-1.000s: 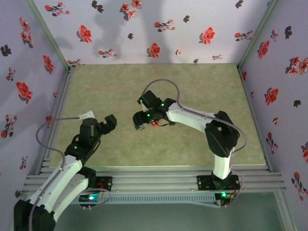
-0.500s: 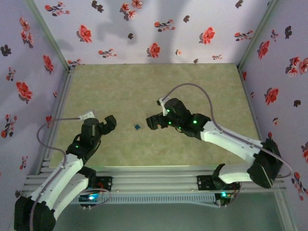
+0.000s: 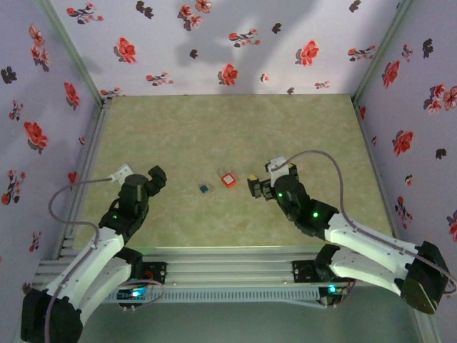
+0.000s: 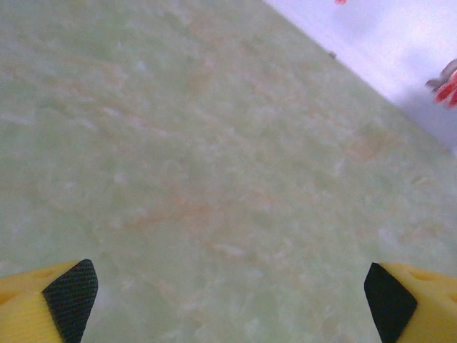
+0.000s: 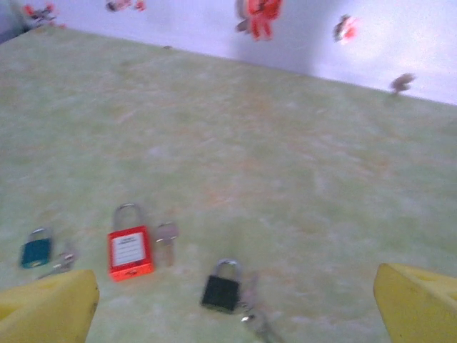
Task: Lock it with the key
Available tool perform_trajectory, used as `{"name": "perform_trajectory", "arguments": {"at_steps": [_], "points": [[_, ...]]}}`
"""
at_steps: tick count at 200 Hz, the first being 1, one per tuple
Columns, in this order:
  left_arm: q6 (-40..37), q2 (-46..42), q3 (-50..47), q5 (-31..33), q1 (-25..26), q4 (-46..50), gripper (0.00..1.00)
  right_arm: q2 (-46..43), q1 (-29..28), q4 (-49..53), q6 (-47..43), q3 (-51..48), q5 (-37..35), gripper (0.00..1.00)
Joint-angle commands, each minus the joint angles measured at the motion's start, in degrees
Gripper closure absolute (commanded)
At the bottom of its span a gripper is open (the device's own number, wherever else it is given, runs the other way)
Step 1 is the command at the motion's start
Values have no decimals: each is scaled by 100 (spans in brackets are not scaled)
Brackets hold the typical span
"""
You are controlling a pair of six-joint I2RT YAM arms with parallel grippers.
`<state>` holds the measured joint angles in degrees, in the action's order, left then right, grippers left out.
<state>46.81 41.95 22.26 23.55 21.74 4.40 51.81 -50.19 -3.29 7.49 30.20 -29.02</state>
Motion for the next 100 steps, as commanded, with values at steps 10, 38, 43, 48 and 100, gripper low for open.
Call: {"name": "perform_trajectory", "arguments": {"at_steps": [10, 38, 43, 48, 100], "points": [[-364, -86, 195, 293, 33, -439, 0, -445, 394, -1410, -354, -611, -1018, 1], [-684, 149, 574, 622, 43, -254, 0, -521, 999, -1952, -335, -998, -1124, 1], [-758, 183, 641, 625, 49, -284, 0, -495, 1105, -2053, -348, -1058, -1172, 1], [-861, 216, 697, 629, 57, -341, 0, -473, 1196, -2126, -366, -1109, -1237, 1], [-1744, 1039, 807, 1019, -81, -1349, 0, 183, 2094, -3078, -497, -1421, -1613, 1]]}}
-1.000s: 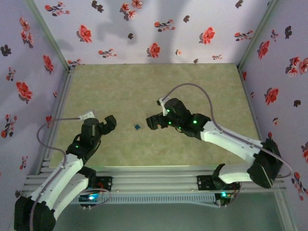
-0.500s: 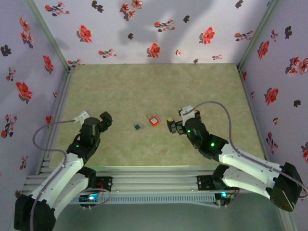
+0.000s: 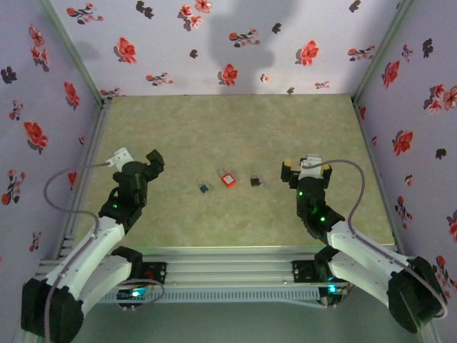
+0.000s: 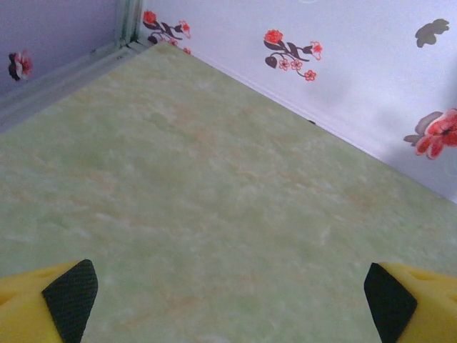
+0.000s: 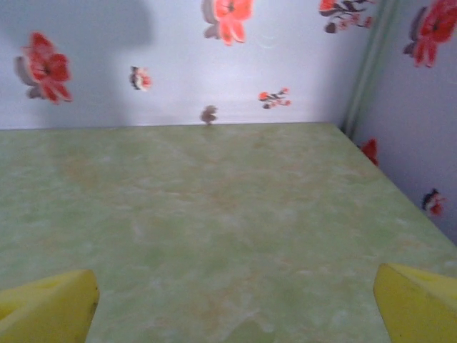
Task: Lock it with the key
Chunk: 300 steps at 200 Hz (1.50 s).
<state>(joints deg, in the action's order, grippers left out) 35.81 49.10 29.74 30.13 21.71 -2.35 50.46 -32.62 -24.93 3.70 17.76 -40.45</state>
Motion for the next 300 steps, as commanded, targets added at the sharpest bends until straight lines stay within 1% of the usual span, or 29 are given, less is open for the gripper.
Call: {"name": "perform_trajectory", "arguments": {"at_steps": [1, 16, 23, 45, 50, 56, 66, 71, 79, 95, 103, 134, 148, 158, 167, 181, 198, 233, 300], "points": [[-663, 344, 68, 362, -84, -690, 0, 339, 358, -946, -122, -190, -471, 1], [-947, 611, 190, 393, -222, -682, 0, 723, 712, -1373, -17, -271, -523, 1], [-1062, 731, 250, 414, -325, -660, 0, 809, 795, -1327, 88, -204, -592, 1], [-1321, 983, 349, 368, -683, -631, 0, 1178, 1163, -1432, -88, -54, -100, 1], [-1331, 1015, 362, 308, -778, -618, 0, 1316, 1233, -1541, -166, -52, -83, 1], [-1395, 1050, 351, 93, -893, -637, 0, 1499, 1321, -1668, -162, -68, -87, 1], [-1661, 1129, 342, -299, -1062, -711, 0, 1803, 1474, -1822, -33, -88, 4, 1], [-1754, 1172, 347, -370, -1116, -731, 0, 1955, 1527, -1819, -52, -61, 68, 1], [-1877, 1234, 338, -393, -1195, -744, 0, 2213, 1555, -1799, -89, 0, 72, 1], [-1987, 1363, 243, -489, -1358, -895, 0, 2764, 1561, -2504, -377, -37, -42, 1], [-2004, 1424, 195, -590, -1448, -983, 0, 2895, 1538, -2617, -549, 6, -101, 1], [-2311, 1794, 97, -789, -1688, -1334, 0, 3151, 1588, -2547, -896, 192, 486, 1], [-2328, 1915, 63, -883, -1834, -1439, 0, 3428, 1672, -3025, -1068, 103, 820, 1], [-2341, 1984, 28, -958, -1912, -1540, 0, 3643, 1697, -3454, -1167, 44, 818, 1], [-2373, 2049, 8, -1051, -1975, -1619, 0, 3559, 1710, -3171, -1107, 120, 858, 1], [-2389, 2174, -13, -1109, -2043, -1743, 0, 3393, 1862, -2640, -887, 239, 1139, 1], [-2359, 2294, -21, -1248, -2112, -1870, 0, 3457, 1904, -2738, -903, 238, 1188, 1], [-2357, 2479, -43, -1404, -2215, -2032, 0, 3401, 2008, -2483, -804, 333, 1388, 1], [-2358, 2508, -62, -1556, -2294, -2163, 0, 3409, 2006, -2482, -801, 331, 1386, 1]]}}
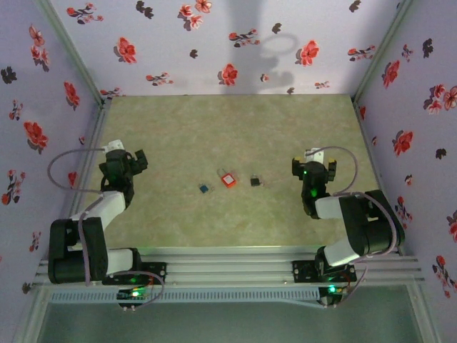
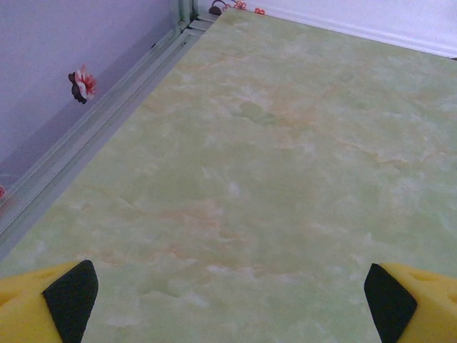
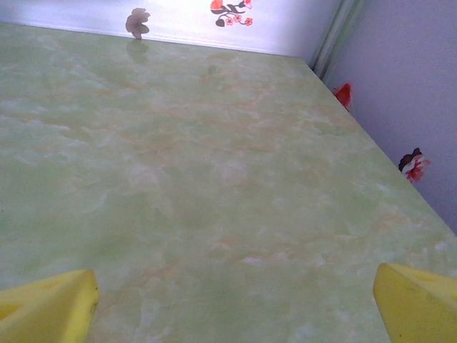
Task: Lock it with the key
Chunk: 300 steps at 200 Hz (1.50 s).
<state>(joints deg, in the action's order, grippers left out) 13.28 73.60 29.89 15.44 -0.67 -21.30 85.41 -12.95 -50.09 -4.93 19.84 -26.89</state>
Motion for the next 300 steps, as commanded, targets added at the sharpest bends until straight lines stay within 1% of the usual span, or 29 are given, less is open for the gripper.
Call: {"name": "perform_trajectory", "arguments": {"at_steps": [1, 72, 116, 184, 244, 249, 263, 300], "points": [[-106, 58, -79, -91, -56, -269, 0, -90, 38, 34, 62, 120, 33, 1], [-248, 7, -220, -118, -49, -515, 0, -78, 67, 95, 87, 159, 68, 1], [-274, 40, -248, -113, -48, -606, 0, -22, 186, 493, 252, 397, 79, 1], [-405, 206, -259, -164, -53, -759, 0, 5, 393, 862, 395, 591, 423, 1], [-560, 415, -229, -360, -57, -915, 0, 89, 595, 1259, 514, 846, 738, 1], [-562, 433, -230, -374, -62, -924, 0, 110, 622, 1301, 531, 876, 936, 1], [-599, 475, -224, -392, -59, -959, 0, 125, 688, 1400, 563, 926, 1072, 1], [-647, 623, -203, -449, -65, -1058, 0, 84, 689, 1159, 581, 779, 1037, 1]]}}
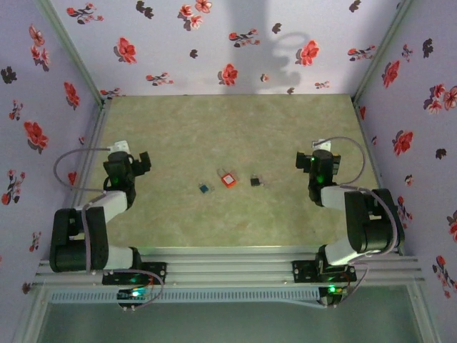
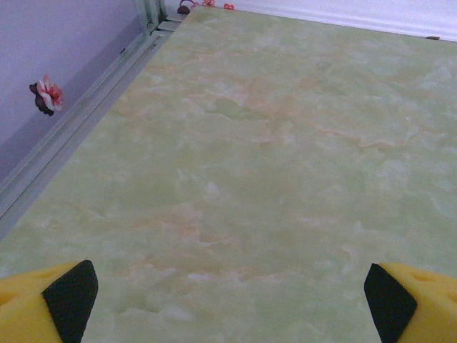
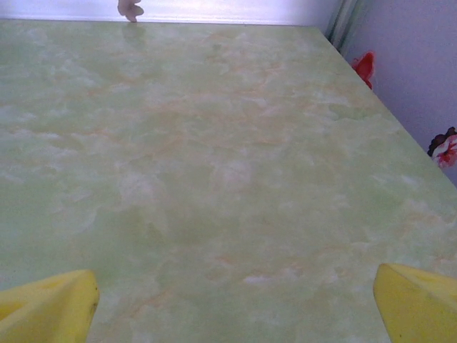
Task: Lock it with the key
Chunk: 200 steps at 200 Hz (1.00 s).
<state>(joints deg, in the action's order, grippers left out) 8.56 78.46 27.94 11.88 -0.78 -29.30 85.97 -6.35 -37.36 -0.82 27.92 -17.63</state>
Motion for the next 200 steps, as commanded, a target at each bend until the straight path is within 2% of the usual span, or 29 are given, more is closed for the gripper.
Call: {"name": "perform_trajectory", "arguments": {"at_steps": [1, 66, 86, 98, 113, 128, 144, 162, 200], "points": [[-172, 141, -8, -91, -50, -264, 0, 22, 29, -117, 170, -36, 110, 1], [-307, 315, 51, -201, -51, -362, 0, 37, 132, -456, 309, -222, 168, 1], [-320, 332, 53, -230, -60, -398, 0, 151, 358, -992, 440, -537, 672, 1], [-337, 345, 44, -241, -63, -448, 0, 515, 314, -2236, 261, -880, 612, 1], [-363, 383, 44, -249, -63, -502, 0, 208, 299, -1358, 331, -692, 650, 1], [-389, 431, 44, -273, -55, -556, 0, 408, 310, -1827, 312, -757, 621, 1], [-409, 480, 6, -289, -63, -656, 0, 256, 310, -1422, 356, -680, 612, 1], [-438, 536, -49, -324, -56, -838, 0, 354, 301, -1778, 311, -776, 548, 1], [-467, 592, -79, -394, -63, -934, 0, 326, 295, -1678, 349, -746, 467, 1]]}}
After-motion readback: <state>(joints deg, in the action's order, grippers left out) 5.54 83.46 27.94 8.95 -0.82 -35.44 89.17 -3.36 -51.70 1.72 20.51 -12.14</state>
